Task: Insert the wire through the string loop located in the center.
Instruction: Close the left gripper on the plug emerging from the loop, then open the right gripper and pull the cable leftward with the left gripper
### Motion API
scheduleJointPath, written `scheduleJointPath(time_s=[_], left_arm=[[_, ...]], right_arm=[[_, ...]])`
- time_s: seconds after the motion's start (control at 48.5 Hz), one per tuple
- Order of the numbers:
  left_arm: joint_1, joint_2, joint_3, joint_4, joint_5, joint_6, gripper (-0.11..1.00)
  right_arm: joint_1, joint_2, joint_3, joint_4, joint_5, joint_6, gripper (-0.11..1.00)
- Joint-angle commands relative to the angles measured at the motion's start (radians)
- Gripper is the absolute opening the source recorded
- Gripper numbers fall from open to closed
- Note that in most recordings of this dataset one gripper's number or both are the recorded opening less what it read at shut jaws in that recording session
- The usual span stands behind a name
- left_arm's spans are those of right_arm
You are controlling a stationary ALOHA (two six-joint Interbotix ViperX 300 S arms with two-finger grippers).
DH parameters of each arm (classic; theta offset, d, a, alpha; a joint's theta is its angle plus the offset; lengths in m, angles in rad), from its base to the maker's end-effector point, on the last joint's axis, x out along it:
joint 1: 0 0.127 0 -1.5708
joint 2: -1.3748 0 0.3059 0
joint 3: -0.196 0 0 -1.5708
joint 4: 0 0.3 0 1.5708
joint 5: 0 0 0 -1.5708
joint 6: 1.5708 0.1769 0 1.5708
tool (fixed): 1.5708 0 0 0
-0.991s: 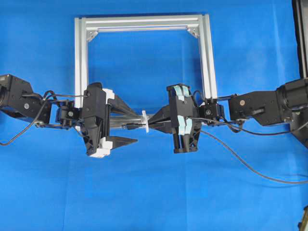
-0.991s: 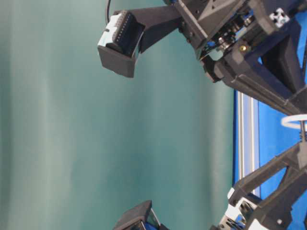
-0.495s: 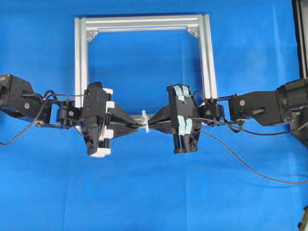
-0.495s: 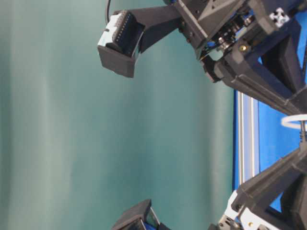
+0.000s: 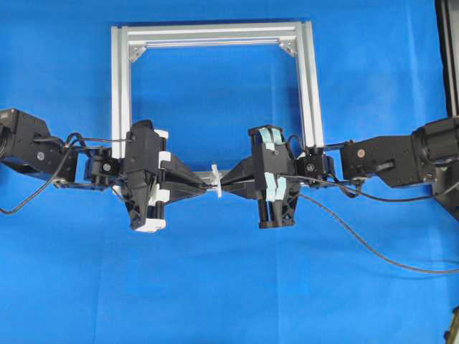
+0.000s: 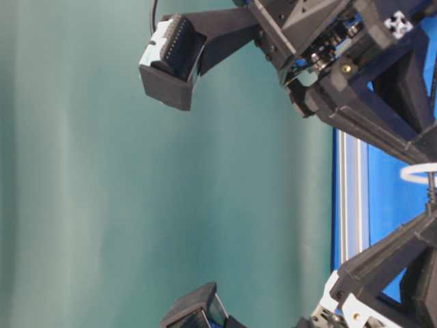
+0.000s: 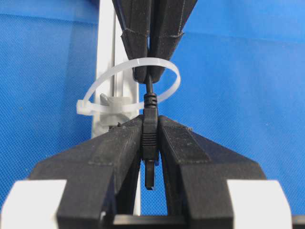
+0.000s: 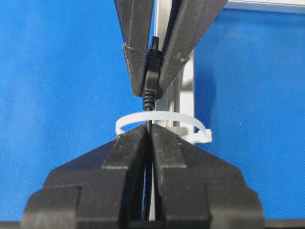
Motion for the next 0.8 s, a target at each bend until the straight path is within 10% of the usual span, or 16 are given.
scheduleJointPath(time_s=[0.0, 0.165, 0.433, 0.784], left_arm=[[0.002, -0.014, -0.014, 0.003, -0.003, 0.003, 0.09], [0.000, -0.014, -0.014, 0.003, -0.003, 0.003, 0.09], [0.000, -0.018, -0.008, 0.003, -0.003, 0.005, 0.09], [0.000, -0.095, 0.104, 0.003, -0.005, -0.003, 0.09]], right_arm=[[0.000, -0.014, -0.009, 0.002, -0.009, -0.002, -0.01], [0.002, -0.014, -0.009, 0.003, -0.008, 0.000, 0.18], [0.006, -0.014, -0.008, 0.003, -0.005, -0.002, 0.90], [0.012, -0.032, 0.008, 0.003, -0.005, -0.002, 0.89]])
